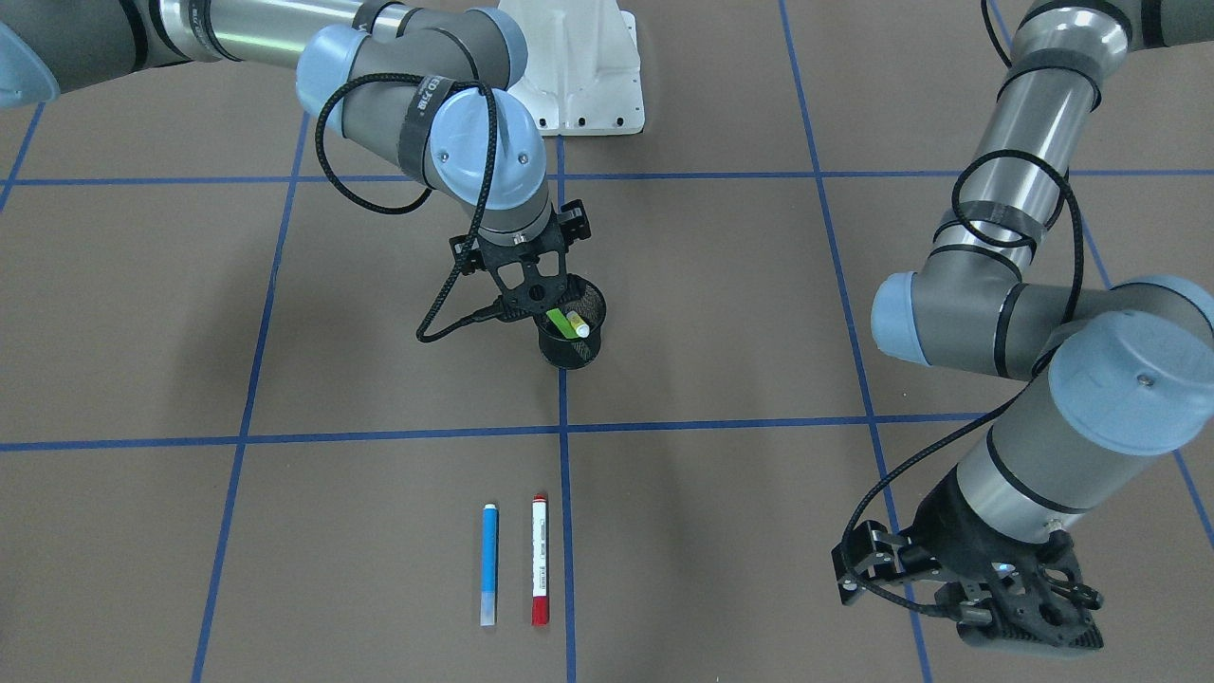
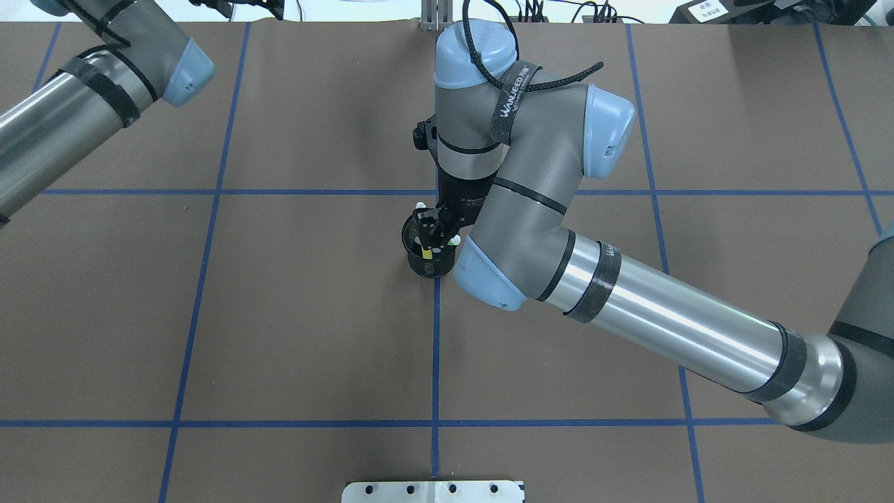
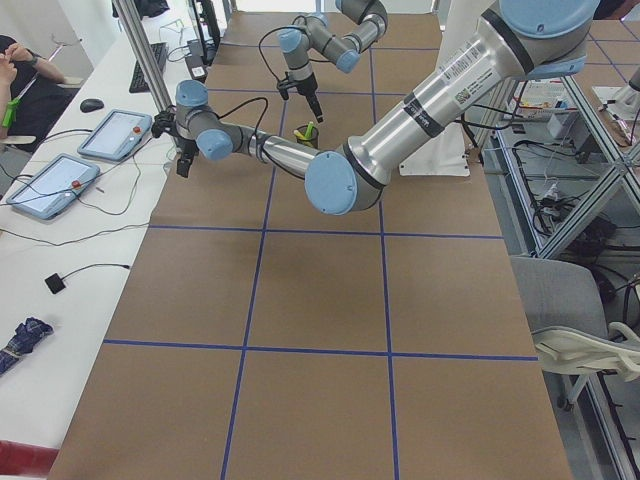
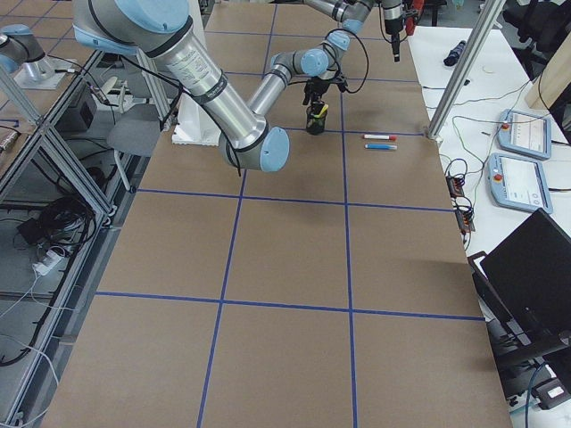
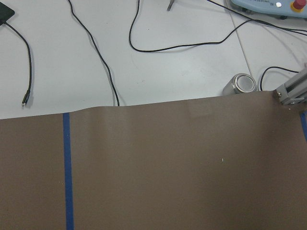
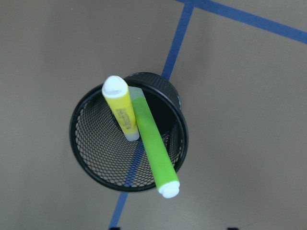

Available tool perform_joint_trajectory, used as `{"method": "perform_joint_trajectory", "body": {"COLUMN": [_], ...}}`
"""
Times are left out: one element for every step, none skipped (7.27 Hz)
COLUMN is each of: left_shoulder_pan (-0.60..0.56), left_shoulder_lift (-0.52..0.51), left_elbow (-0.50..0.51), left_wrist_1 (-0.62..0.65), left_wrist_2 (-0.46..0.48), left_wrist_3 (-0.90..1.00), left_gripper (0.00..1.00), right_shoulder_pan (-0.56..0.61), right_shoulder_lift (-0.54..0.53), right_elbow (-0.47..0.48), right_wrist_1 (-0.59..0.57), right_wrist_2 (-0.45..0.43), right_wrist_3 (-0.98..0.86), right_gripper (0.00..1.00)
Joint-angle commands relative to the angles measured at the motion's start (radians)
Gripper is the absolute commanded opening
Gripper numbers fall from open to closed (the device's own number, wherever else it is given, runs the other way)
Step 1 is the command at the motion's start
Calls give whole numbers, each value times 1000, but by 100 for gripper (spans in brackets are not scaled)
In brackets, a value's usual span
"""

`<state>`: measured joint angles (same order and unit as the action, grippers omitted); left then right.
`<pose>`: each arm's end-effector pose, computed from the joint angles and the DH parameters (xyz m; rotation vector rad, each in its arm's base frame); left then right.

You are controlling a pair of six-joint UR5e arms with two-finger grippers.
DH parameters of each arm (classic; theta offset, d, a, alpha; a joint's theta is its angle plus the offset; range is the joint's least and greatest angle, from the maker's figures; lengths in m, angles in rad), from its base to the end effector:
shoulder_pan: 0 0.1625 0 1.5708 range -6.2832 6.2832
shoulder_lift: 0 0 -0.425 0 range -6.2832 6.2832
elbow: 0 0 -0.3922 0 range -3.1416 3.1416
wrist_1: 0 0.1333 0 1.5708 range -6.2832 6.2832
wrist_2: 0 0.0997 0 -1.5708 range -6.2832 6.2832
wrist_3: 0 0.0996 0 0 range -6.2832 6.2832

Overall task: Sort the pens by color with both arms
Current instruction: 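Lower the right gripper into the cup toward the green highlighter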

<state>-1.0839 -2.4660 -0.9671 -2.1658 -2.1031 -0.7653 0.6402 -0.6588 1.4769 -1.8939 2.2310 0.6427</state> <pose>0.3184 -0.7783 0.2926 0.4088 0.9070 -0.0192 -0.5417 -0.4936 0.1583 -0.1219 -0.7999 -0.4355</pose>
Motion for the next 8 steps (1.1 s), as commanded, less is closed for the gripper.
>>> {"method": "perform_joint_trajectory", "body": {"left_shoulder_pan": [-1,-1,-1,-1,-1,-1,1,1], "left_shoulder_lift": [2,2,2,2,4,4,7,7], "left_elbow": [-2,-2,-1,-1,-1,-1,-1,-1], "left_wrist_1": [0,0,0,0,0,0,0,0], "left_wrist_2": [0,0,0,0,0,0,0,0], "left_wrist_3": [0,0,0,0,0,0,0,0], "left_gripper": [99,99,99,99,99,99,99,99], "right_shoulder_pan": [-5,-5,-5,-7,-14,-16,-19,-20], "right_shoulder_lift": [-1,4,5,7,10,18,22,21], "right_elbow": [-16,-27,-27,-41,-61,-66,-66,-66], "right_wrist_1": [7,10,12,41,77,78,78,78], "right_wrist_2": [-17,-17,-19,-24,-25,-25,-25,-27], "right_wrist_3": [-58,-64,-64,-66,-58,-52,-51,-51], "right_gripper": [64,64,63,63,62,61,58,51]}}
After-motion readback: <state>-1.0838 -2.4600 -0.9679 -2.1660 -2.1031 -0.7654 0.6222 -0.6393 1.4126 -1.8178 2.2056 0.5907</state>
